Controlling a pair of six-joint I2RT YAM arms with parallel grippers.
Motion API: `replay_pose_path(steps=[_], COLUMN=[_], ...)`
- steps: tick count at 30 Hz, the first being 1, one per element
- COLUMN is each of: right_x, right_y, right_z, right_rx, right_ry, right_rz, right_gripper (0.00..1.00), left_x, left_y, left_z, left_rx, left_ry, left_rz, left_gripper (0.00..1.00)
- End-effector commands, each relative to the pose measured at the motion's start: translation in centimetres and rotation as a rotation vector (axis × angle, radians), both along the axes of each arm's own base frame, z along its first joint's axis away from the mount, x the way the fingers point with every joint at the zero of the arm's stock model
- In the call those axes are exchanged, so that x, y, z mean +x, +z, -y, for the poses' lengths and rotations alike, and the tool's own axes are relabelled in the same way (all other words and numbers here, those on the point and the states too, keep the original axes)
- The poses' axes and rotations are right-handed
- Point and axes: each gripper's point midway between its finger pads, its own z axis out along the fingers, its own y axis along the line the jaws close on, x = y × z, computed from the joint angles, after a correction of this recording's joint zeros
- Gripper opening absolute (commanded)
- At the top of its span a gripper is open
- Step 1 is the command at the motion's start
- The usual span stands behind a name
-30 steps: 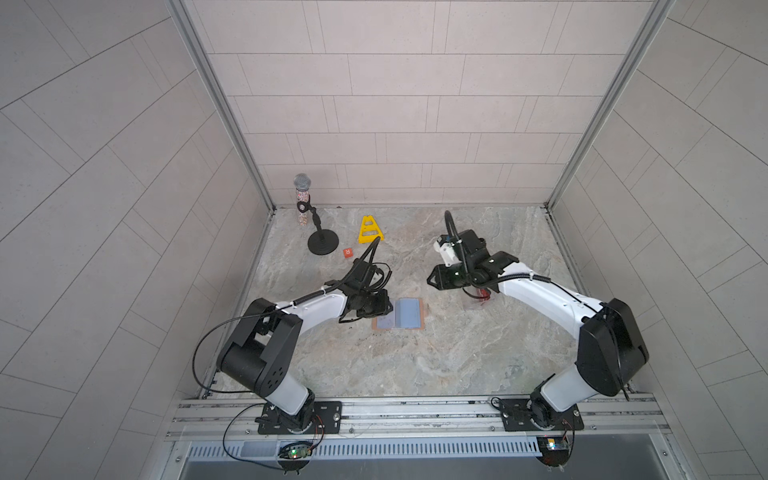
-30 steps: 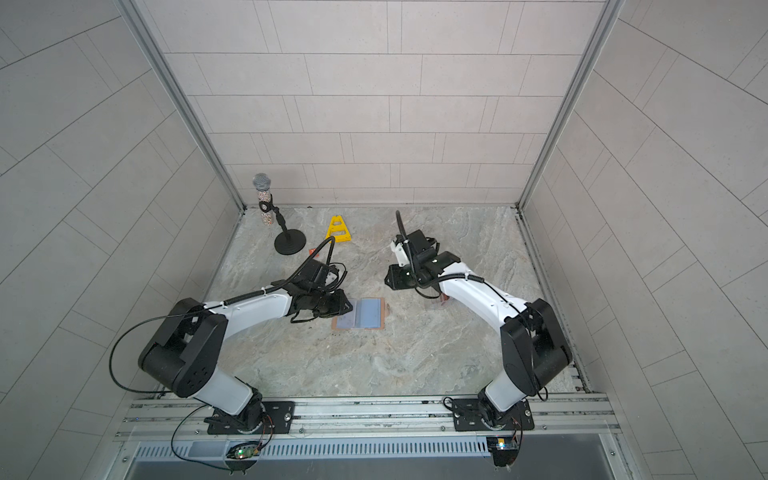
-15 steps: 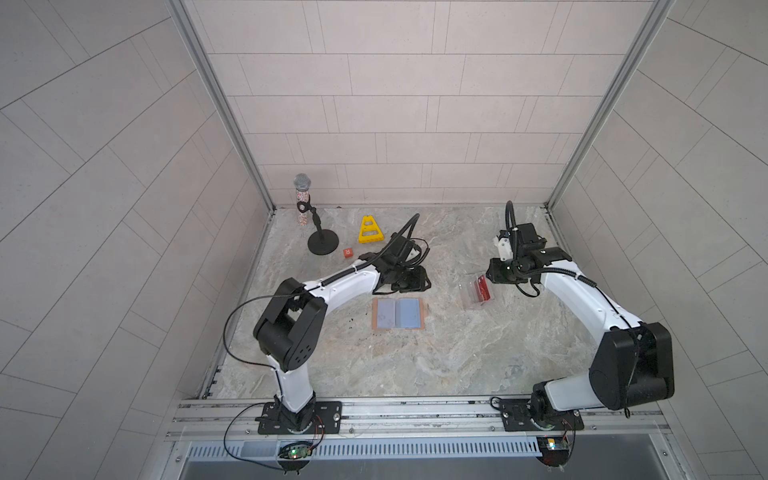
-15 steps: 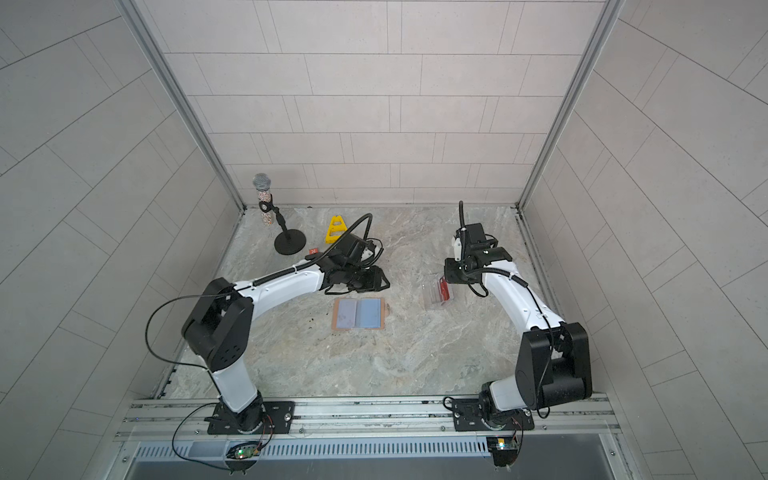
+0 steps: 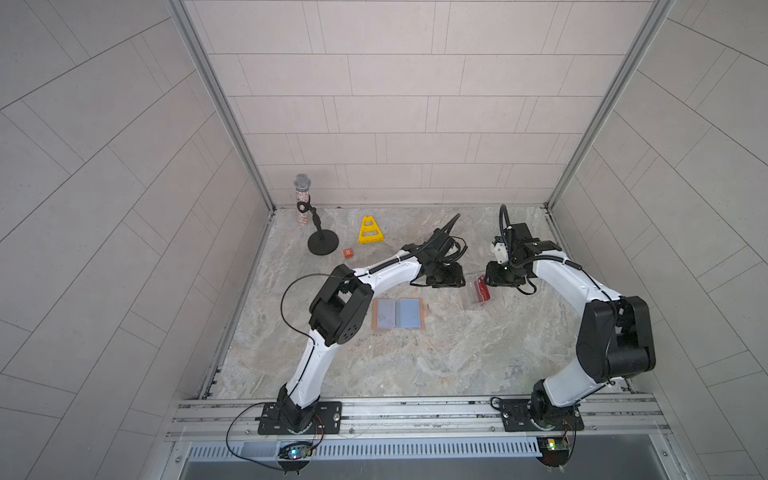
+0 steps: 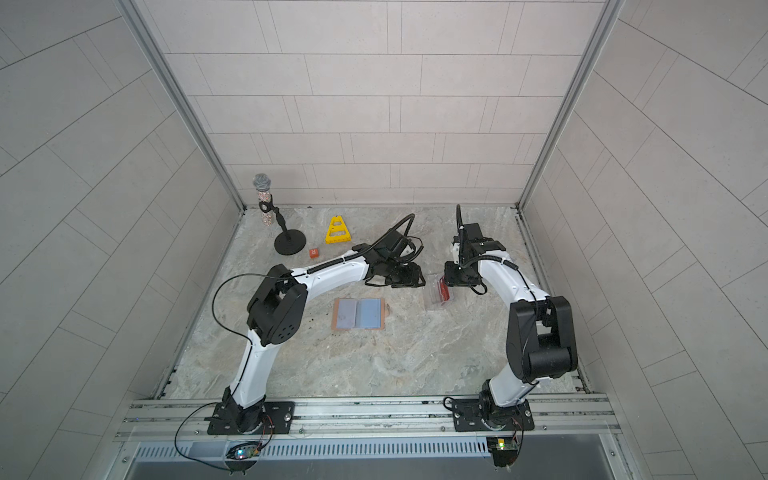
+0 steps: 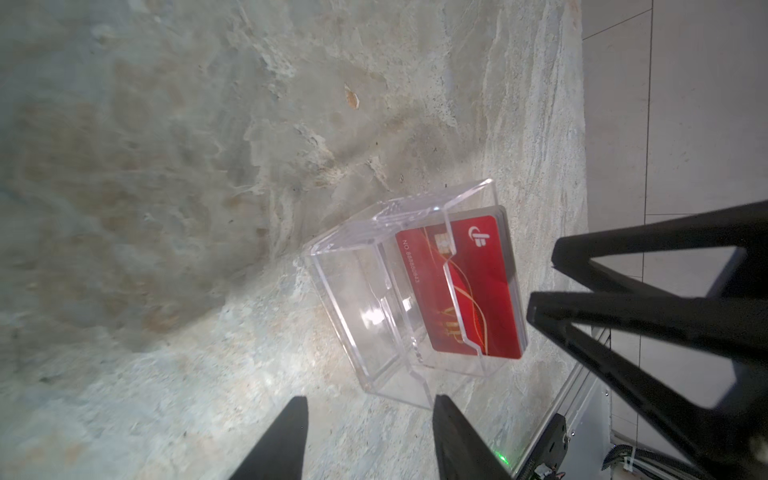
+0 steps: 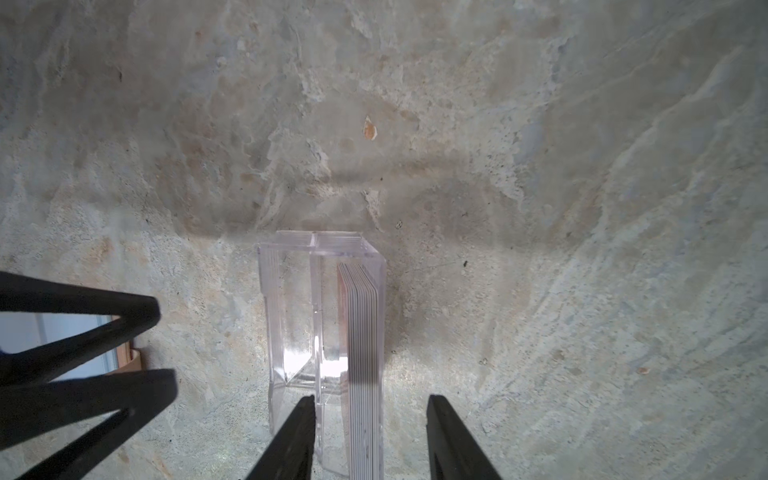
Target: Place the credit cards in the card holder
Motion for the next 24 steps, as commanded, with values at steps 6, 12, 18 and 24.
replay_pose_path(steps=[6,12,18,24], right_x=[-0.1,0.0,0.0,0.1], right_y=[-1.4,-2.1,-2.8,-3.5], right_z=[-0.3,-0.2,-0.1,0.1], right_rx=[0.007,0.004,-0.008,-0.018], right_ry=[0.024,0.024,0.023,0.020], right_rz=[-0.052,-0.068,-0.087,-0.104], right_gripper=[0.47,0.47,0.47,0.46], left_x=[0.2,0.2,-0.1,-0.4], left_y=[-1.3,-2.4,-3.1,-4.1], left_z=[2.1,2.7,3.3,3.2], left_rx=[-0.029,-0.040,-0.055,-0.040], left_ry=[-0.009,-0.017,-0.031,-0.031], left_rz=[-0.067,-0.095,-0.124,-0.142], left_gripper=[0.56,0.56,0.56,0.56])
